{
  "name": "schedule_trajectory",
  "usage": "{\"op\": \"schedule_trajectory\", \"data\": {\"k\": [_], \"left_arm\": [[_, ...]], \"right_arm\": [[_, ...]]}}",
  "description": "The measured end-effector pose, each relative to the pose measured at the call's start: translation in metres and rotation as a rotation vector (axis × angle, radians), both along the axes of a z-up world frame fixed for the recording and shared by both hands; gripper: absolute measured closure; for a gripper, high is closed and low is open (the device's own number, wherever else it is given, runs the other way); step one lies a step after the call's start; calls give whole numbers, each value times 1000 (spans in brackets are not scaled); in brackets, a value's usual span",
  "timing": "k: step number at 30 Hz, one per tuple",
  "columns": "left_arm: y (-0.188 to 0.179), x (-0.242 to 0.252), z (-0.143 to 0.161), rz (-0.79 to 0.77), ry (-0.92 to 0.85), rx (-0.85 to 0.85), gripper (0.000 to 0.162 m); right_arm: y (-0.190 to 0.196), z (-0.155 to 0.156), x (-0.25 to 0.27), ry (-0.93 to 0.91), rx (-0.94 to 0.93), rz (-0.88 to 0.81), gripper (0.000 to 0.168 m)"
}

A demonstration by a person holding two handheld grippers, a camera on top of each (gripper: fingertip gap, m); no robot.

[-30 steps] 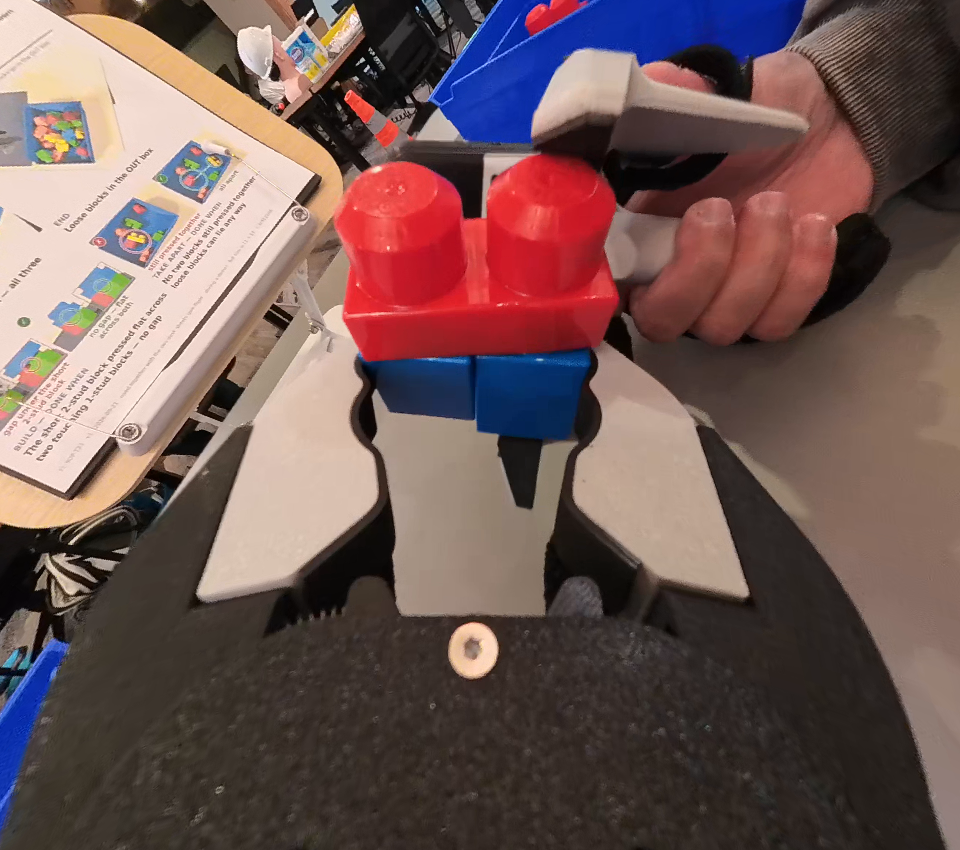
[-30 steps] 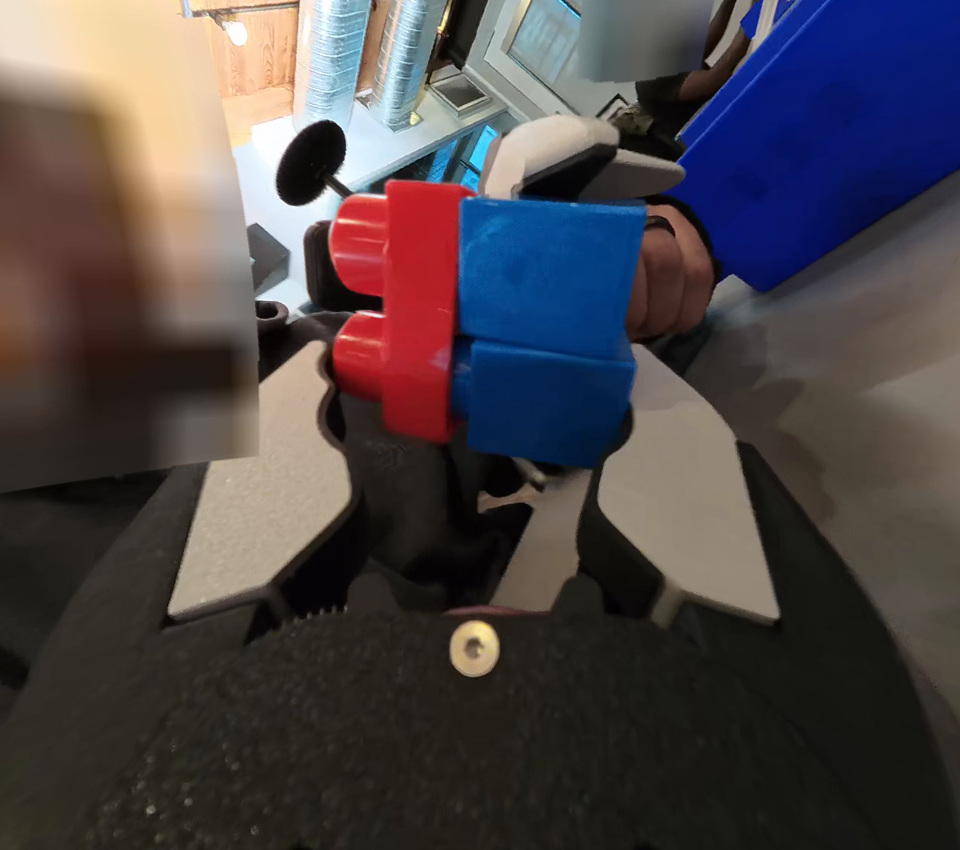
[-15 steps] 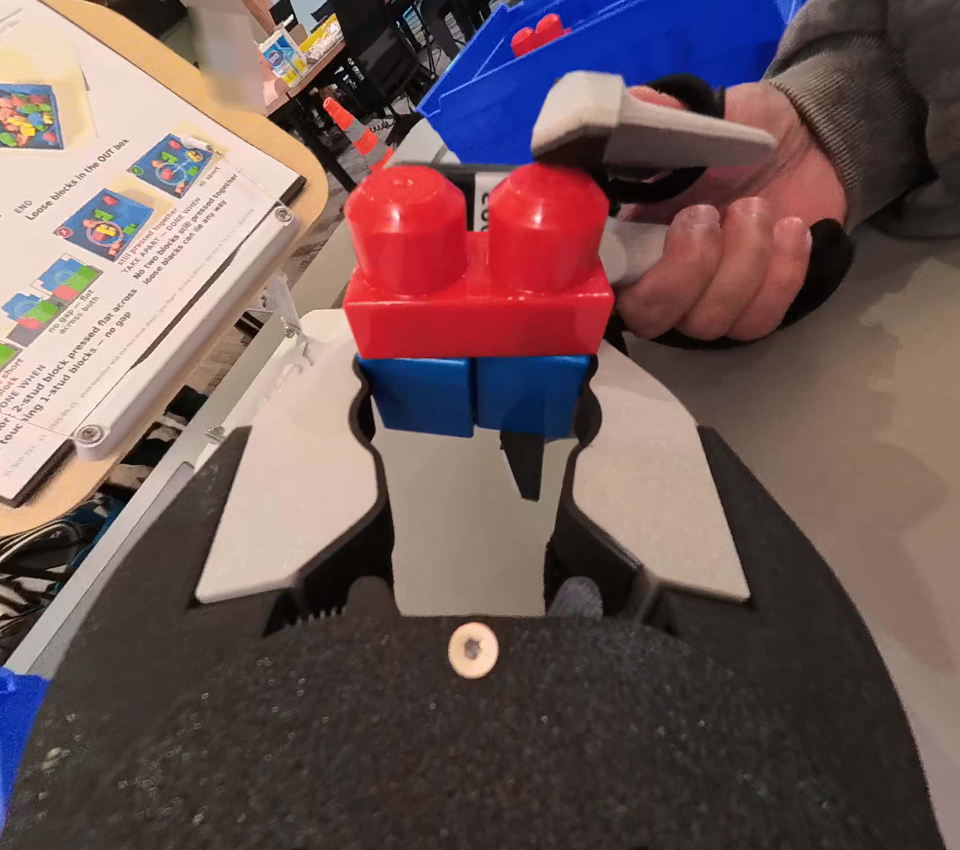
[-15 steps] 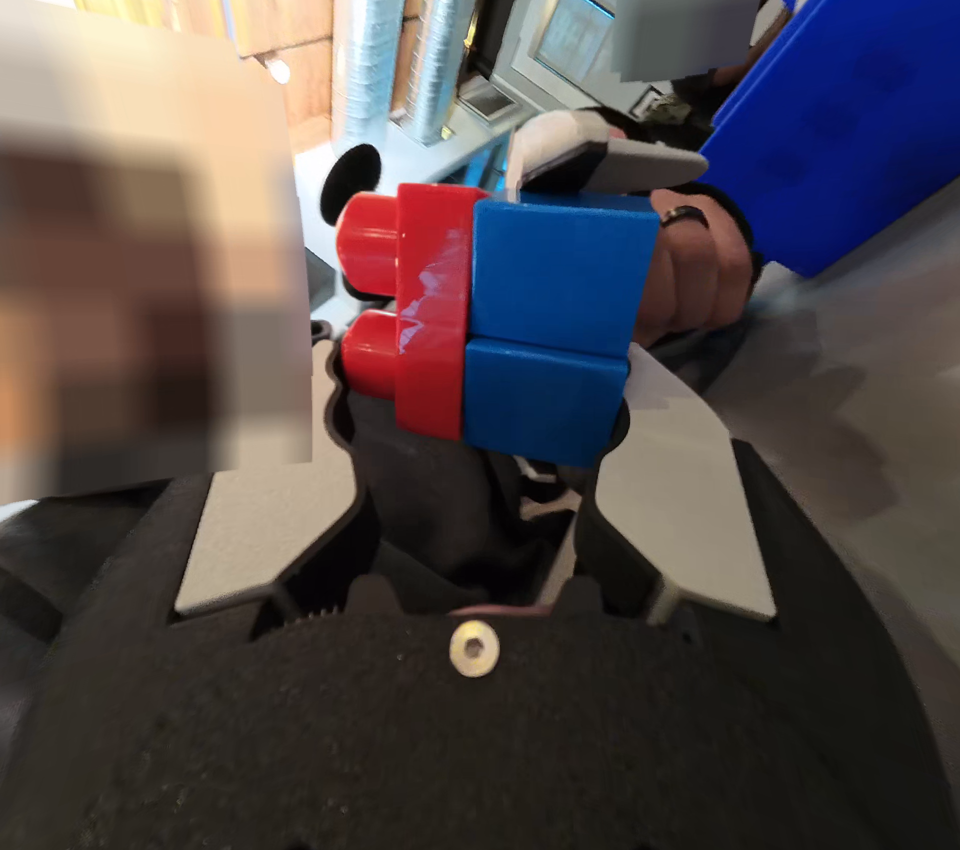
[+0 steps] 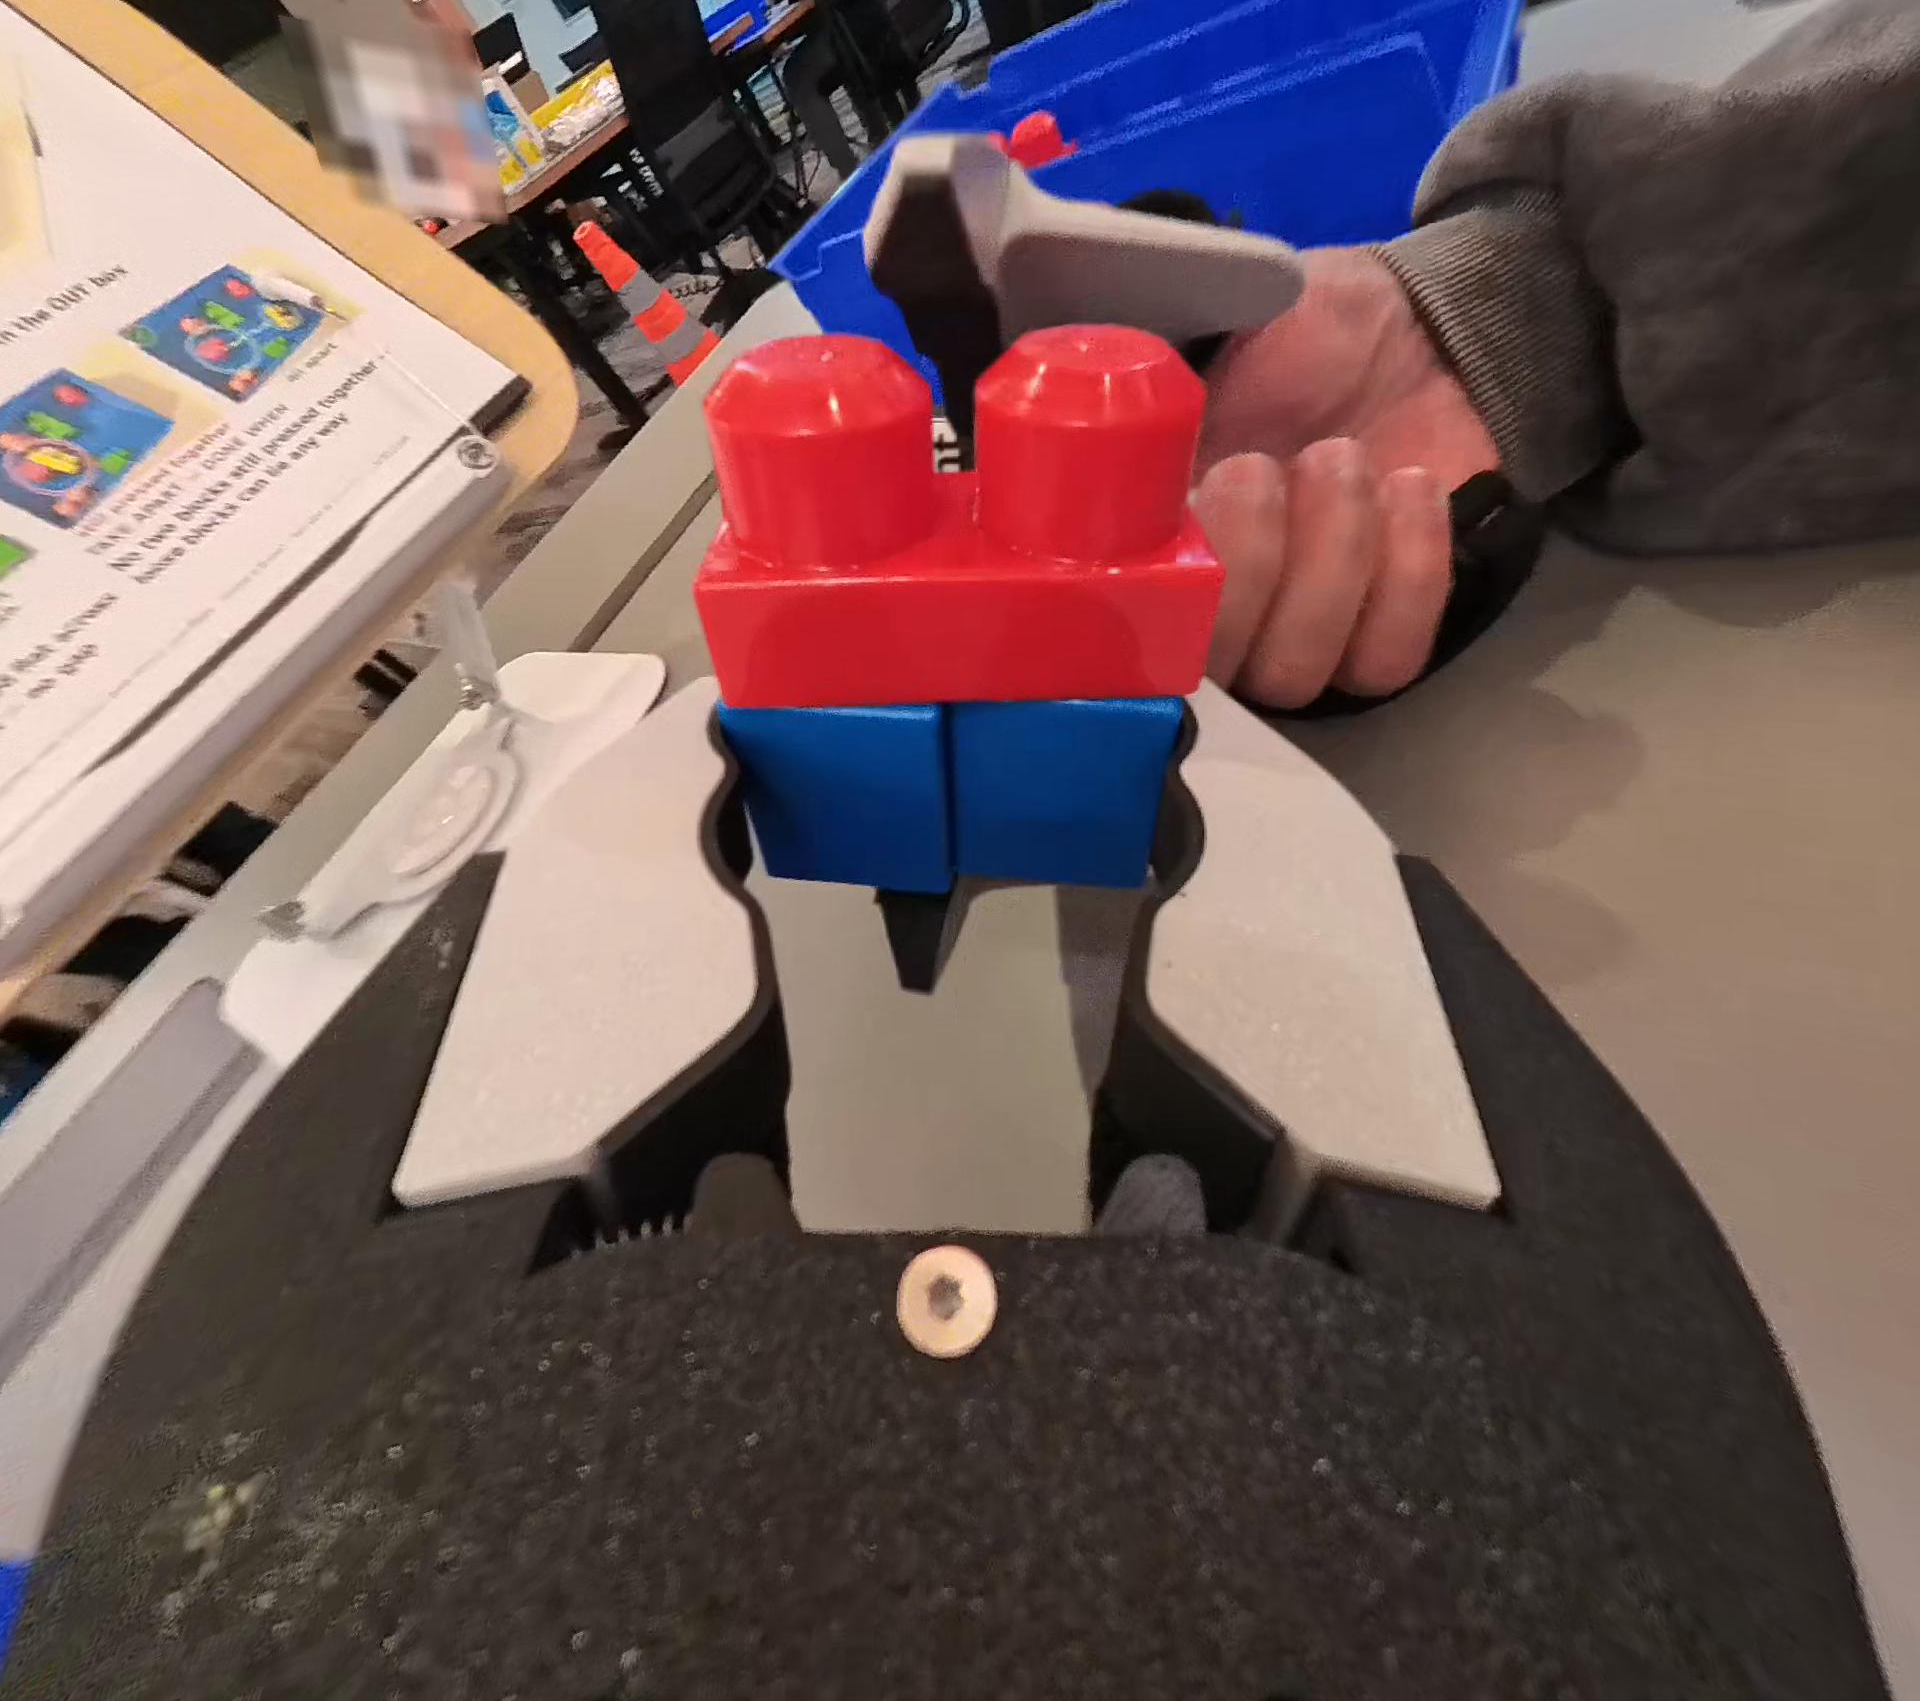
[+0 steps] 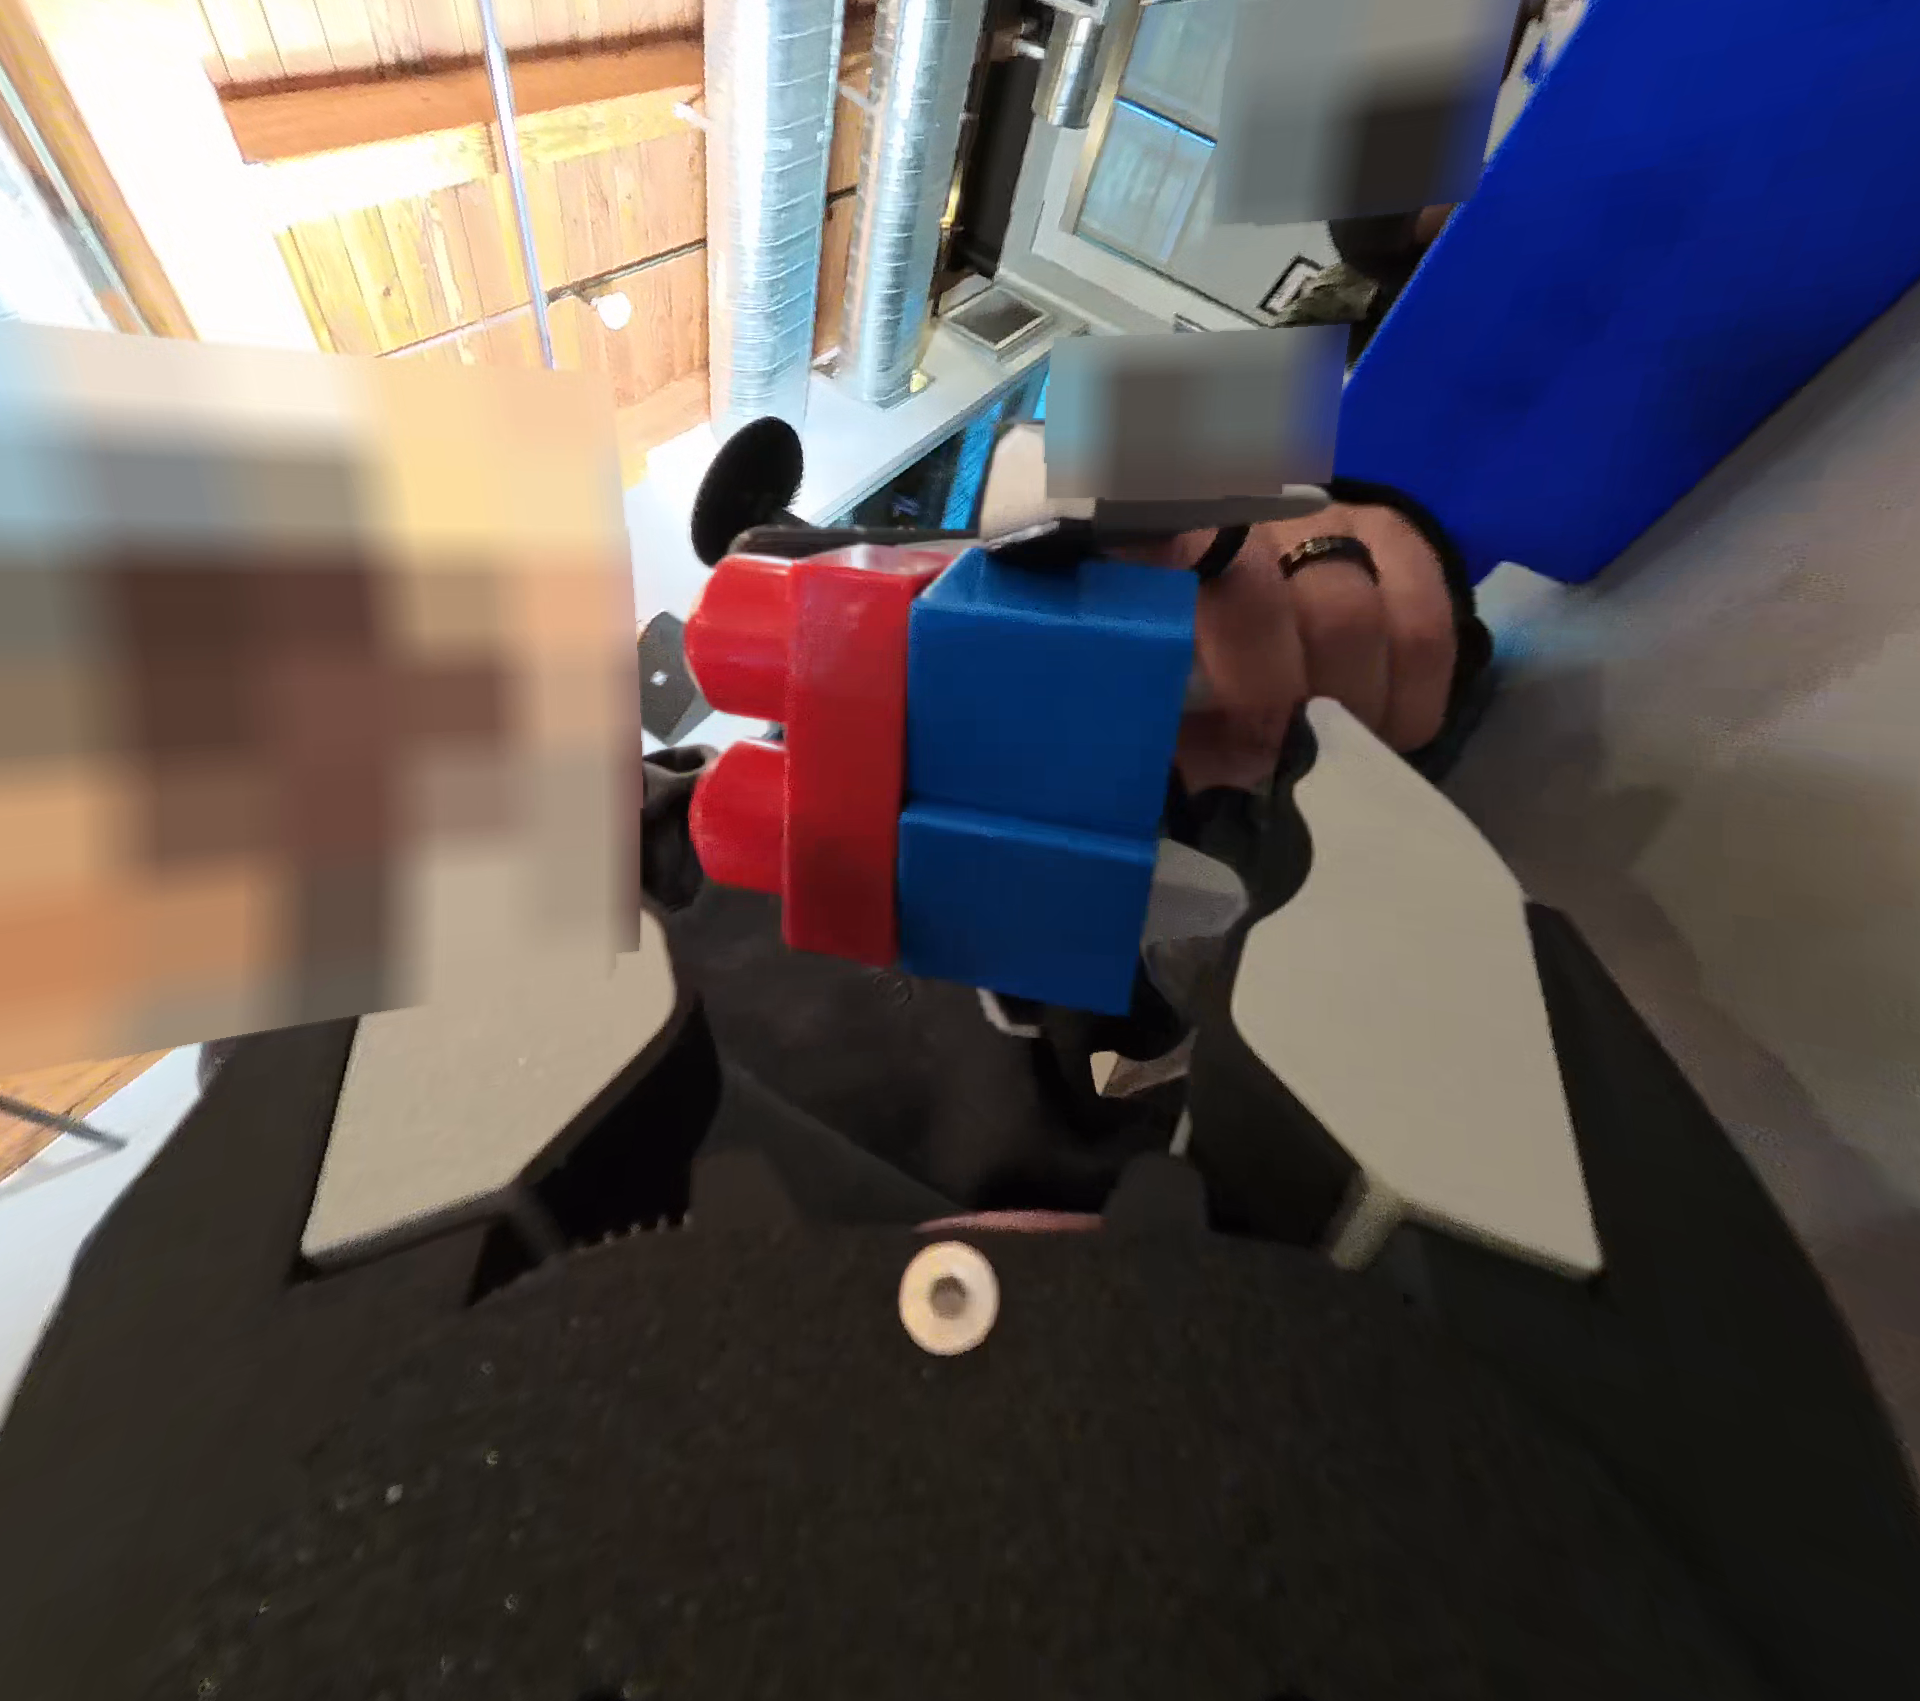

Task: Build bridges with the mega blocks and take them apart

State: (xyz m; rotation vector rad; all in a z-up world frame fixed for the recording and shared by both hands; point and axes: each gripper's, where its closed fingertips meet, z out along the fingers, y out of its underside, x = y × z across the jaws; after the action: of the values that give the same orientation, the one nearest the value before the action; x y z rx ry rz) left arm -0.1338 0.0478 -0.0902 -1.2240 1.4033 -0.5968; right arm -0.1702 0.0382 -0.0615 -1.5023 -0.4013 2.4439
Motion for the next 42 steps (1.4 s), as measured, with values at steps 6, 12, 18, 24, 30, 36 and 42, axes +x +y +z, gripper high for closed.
{"op": "schedule_trajectory", "data": {"k": [6,12,18,24,30,36,42], "left_arm": [[23,36,-14,-46,-6,-142,87],[28,53,-19,-61,6,-136,86],[31,57,-26,-44,39,-132,85],[27,56,-16,-50,24,-85,85],[33,47,-20,-2,63,-60,86],[74,23,-18,198,49,-94,86],[78,23,-36,237,130,-118,86]], "right_arm": [[27,-7,23,-115,-62,-43,68],[35,-10,38,-72,-111,-100,70],[38,-13,34,-58,-140,-118,68],[30,-1,35,9,-110,-63,72],[37,-6,29,-11,-98,-131,69],[55,-16,49,-282,109,-404,65],[63,-42,36,-624,352,-526,80]]}}
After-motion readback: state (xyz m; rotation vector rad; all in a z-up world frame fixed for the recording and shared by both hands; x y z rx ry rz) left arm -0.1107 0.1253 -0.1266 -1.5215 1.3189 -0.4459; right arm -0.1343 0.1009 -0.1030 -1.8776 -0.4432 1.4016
